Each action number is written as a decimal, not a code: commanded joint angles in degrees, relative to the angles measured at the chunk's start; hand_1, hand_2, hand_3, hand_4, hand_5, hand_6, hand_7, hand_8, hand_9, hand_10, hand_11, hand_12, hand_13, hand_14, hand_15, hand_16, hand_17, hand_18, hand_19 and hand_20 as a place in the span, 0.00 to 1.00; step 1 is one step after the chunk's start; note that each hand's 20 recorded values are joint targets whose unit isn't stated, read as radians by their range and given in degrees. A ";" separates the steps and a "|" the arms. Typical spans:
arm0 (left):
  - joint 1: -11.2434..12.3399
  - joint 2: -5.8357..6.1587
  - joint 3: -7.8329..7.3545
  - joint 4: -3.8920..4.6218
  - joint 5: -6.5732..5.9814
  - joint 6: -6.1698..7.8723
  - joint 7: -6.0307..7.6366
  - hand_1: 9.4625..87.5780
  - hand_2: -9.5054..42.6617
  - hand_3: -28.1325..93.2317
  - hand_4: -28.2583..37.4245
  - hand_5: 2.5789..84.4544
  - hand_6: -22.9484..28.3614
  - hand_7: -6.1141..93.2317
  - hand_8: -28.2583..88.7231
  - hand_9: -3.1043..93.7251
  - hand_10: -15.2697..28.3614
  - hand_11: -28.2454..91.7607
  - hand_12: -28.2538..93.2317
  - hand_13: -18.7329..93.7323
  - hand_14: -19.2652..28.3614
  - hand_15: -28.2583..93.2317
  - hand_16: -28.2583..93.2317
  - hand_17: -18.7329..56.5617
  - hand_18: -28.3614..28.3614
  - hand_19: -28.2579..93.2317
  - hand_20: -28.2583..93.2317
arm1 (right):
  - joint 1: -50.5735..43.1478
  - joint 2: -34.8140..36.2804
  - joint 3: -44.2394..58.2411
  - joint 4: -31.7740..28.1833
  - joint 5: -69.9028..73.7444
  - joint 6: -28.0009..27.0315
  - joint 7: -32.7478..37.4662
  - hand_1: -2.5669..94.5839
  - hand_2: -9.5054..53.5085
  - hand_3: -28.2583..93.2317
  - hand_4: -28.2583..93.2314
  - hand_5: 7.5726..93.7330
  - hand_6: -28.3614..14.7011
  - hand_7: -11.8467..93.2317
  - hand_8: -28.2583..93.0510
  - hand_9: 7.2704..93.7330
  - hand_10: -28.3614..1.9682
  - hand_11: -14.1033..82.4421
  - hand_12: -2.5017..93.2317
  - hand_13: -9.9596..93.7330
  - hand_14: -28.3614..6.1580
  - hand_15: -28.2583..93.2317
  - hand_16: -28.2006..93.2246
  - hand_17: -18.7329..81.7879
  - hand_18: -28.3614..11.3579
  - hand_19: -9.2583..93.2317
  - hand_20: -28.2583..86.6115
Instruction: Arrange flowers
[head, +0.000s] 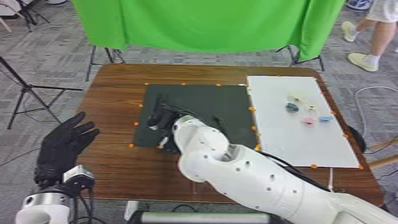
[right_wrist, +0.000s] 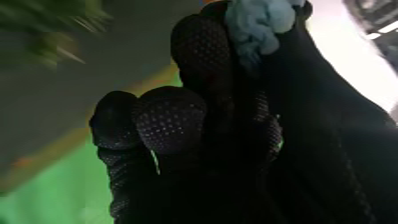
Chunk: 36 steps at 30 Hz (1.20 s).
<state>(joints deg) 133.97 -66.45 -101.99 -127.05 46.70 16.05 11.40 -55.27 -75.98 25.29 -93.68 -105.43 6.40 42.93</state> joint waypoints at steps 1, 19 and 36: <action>0.18 -0.55 -0.12 0.27 0.17 -1.21 -0.58 0.18 0.31 0.90 0.09 0.47 0.66 0.22 0.15 0.43 0.82 0.50 0.32 0.43 0.97 0.70 0.15 0.14 0.92 0.73 0.25 | 1.24 0.50 -1.28 2.18 0.51 0.27 2.32 0.55 0.00 0.90 0.00 0.85 0.64 0.37 0.24 0.89 0.55 0.57 0.33 0.83 0.58 0.90 0.36 0.58 0.13 1.00 0.72; -1.53 0.04 0.68 0.47 0.61 -2.03 -1.93 0.19 0.30 0.90 0.09 0.47 0.66 0.23 0.15 0.43 0.81 0.50 0.32 0.43 0.97 0.70 0.15 0.14 0.92 0.73 0.25 | 4.85 -0.55 -5.30 3.00 -1.58 1.21 4.98 0.51 0.00 0.90 0.00 0.84 0.62 0.37 0.24 0.87 0.54 0.59 0.31 0.82 0.57 0.90 0.36 0.57 0.13 1.00 0.72; -1.84 0.52 1.56 0.49 0.60 -1.67 -2.26 0.20 0.30 0.90 0.10 0.47 0.66 0.23 0.15 0.43 0.82 0.50 0.32 0.43 0.97 0.70 0.15 0.14 0.92 0.73 0.25 | 4.77 -0.81 -5.86 2.57 -1.82 -1.54 4.98 0.47 0.00 0.88 0.00 0.82 0.61 0.37 0.23 0.84 0.53 0.63 0.27 0.81 0.56 0.90 0.36 0.56 0.13 1.00 0.72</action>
<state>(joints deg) 131.62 -65.84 -100.52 -126.65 47.08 14.62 9.68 -50.74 -76.21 19.24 -90.82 -106.59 5.39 47.49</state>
